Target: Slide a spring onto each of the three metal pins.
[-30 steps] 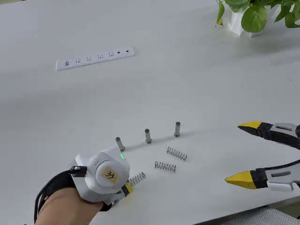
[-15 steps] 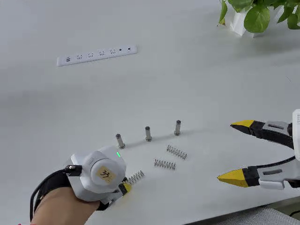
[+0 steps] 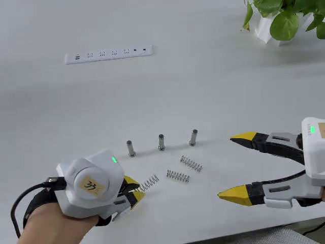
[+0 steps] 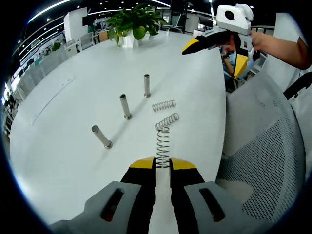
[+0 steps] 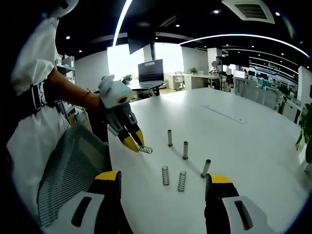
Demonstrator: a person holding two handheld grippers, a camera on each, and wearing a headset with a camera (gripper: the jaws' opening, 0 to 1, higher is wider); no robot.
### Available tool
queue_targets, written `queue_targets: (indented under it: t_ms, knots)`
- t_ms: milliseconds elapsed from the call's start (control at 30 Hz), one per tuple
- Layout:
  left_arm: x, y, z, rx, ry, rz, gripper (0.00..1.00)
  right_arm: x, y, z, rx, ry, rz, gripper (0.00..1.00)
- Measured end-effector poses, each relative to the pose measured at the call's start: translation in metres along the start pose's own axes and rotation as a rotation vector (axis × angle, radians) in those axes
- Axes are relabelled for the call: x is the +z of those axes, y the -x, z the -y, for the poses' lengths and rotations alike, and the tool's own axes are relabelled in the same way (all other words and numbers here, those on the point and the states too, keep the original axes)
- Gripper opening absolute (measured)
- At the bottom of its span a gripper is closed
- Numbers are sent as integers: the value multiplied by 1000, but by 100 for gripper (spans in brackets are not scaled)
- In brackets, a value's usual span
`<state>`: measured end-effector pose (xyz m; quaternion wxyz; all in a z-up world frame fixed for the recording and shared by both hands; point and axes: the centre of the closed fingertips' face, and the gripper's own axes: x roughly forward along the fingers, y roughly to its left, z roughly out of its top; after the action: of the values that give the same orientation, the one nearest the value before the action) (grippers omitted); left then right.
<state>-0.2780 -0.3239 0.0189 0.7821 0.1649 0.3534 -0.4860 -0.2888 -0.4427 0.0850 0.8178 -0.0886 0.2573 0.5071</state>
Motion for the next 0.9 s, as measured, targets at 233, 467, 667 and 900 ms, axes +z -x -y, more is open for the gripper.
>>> queue_targets:
  t_ms: [233,467,667,900]
  knots:
    - [37,18,5,-9,19,179,7,34,-24,-14,66,-45,58,54]
    - [67,37,4,-10,70,323,7,75,-41,-15,84,-149,177,38]
    - [83,49,4,-12,94,404,7,93,-45,-12,100,-226,227,30]
    - [94,53,7,-24,109,458,7,100,-44,-13,114,-278,265,22]
